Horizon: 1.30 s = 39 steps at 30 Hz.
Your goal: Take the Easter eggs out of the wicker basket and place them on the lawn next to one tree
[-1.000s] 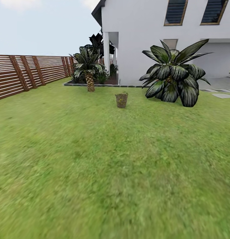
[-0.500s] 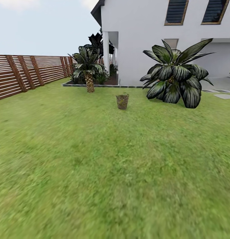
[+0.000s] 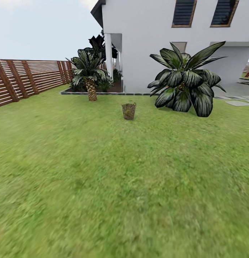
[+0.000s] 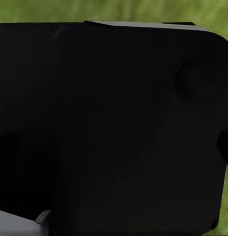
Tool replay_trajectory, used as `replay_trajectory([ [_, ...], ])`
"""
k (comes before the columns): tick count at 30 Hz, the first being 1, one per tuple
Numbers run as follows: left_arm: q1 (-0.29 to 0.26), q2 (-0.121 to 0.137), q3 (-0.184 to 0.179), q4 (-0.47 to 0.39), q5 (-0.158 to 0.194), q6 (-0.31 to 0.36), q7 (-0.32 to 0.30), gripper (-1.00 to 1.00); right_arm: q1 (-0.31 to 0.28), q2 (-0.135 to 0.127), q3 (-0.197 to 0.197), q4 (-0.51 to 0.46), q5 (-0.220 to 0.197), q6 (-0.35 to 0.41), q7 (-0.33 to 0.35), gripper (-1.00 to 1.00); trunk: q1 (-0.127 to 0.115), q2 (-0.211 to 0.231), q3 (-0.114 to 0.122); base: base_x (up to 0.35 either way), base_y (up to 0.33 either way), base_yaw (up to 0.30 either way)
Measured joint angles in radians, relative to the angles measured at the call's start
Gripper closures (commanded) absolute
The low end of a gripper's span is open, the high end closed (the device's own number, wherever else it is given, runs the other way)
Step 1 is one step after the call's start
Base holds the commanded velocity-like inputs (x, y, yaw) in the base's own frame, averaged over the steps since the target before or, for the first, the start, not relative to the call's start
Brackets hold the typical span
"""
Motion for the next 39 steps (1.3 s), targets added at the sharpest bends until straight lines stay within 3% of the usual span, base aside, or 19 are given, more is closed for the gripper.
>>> replay_trajectory([
  [22,0.000,0.000,0.000,0.000,0.000,0.000,0.001,-1.00,0.000,-0.001,-0.001,0.000,-0.001,0.000,0.000,-1.00,0.000,0.000,0.000,0.324,0.118,-0.007],
  [39,0.000,0.000,0.000,0.000,0.000,0.000,0.000,-1.00,0.000,0.000,0.000,0.000,-0.001,0.000,0.000,-1.00,0.000,0.000,0.000,0.324,0.118,-0.152],
])
